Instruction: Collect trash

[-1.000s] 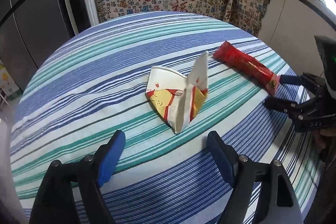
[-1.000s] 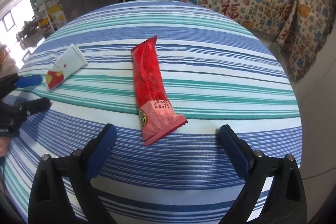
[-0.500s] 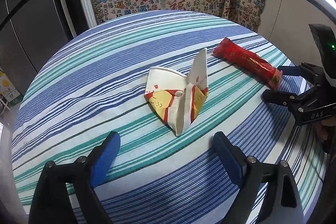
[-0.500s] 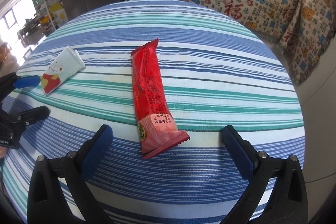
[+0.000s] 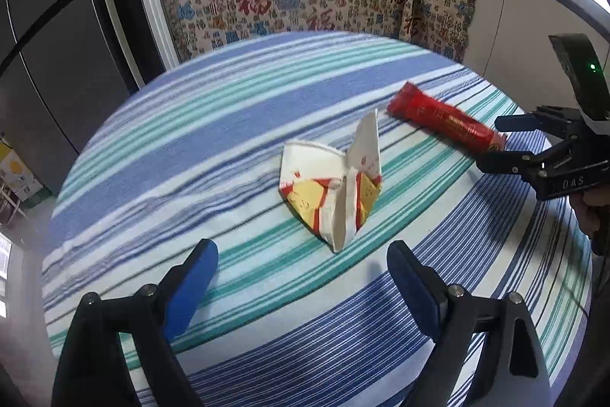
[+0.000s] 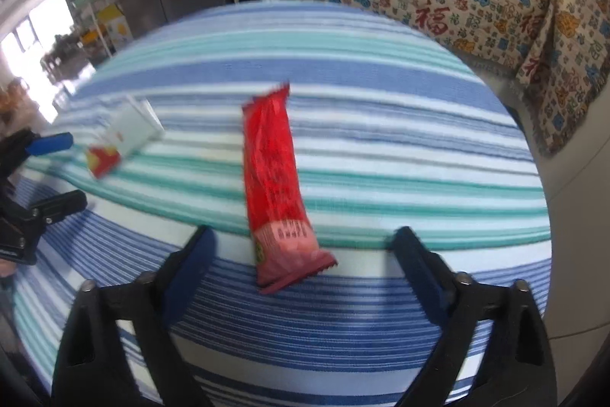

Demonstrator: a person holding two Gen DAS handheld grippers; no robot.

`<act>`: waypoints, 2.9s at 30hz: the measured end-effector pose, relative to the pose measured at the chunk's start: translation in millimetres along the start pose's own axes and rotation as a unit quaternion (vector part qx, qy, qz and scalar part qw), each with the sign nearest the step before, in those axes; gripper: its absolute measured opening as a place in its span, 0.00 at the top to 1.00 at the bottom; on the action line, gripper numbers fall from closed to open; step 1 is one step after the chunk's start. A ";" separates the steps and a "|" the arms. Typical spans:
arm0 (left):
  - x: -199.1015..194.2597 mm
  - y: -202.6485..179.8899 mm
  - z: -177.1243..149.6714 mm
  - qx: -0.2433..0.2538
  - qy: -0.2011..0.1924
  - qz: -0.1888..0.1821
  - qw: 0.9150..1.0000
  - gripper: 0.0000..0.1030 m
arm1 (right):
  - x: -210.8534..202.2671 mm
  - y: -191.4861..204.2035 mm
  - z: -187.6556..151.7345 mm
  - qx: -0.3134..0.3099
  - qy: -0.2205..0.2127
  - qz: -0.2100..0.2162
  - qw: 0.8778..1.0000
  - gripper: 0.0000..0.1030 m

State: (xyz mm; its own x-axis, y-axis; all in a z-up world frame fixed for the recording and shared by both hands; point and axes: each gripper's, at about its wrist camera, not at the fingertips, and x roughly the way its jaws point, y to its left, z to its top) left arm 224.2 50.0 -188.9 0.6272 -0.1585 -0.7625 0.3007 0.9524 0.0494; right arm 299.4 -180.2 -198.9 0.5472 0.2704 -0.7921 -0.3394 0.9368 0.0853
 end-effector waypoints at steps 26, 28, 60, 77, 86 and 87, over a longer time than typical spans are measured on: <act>9.9 -40.3 31.9 -0.043 -0.021 -0.078 0.996 0.90 | -31.7 -12.3 2.4 0.055 -0.015 0.058 0.997 0.93; 6.1 -52.3 35.1 -0.046 -0.025 -0.092 0.994 0.90 | -40.7 -24.2 -3.7 0.073 -0.023 0.063 0.995 0.93; 121.4 -414.6 116.7 0.055 0.073 -0.269 0.959 0.90 | -126.0 -328.0 -164.4 0.345 0.005 -0.089 0.934 0.93; 142.4 -436.3 116.3 0.068 0.062 -0.254 0.963 0.39 | -119.3 -356.0 -188.5 0.423 -0.008 -0.106 0.900 0.36; 78.3 -436.2 121.9 0.107 0.018 -0.220 0.969 0.06 | -203.8 -329.0 -195.6 0.428 -0.056 -0.157 0.888 0.00; 70.1 -434.7 119.3 0.112 0.016 -0.212 0.971 0.01 | -214.1 -321.9 -200.7 0.428 -0.062 -0.162 0.887 0.00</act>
State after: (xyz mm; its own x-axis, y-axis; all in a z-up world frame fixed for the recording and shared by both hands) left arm 223.0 -406.2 -186.9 0.3920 -0.5123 -0.7641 0.6783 0.7220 -0.1361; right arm 138.0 -584.3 -178.0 0.6074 -0.0714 -0.7912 0.5279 0.7806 0.3348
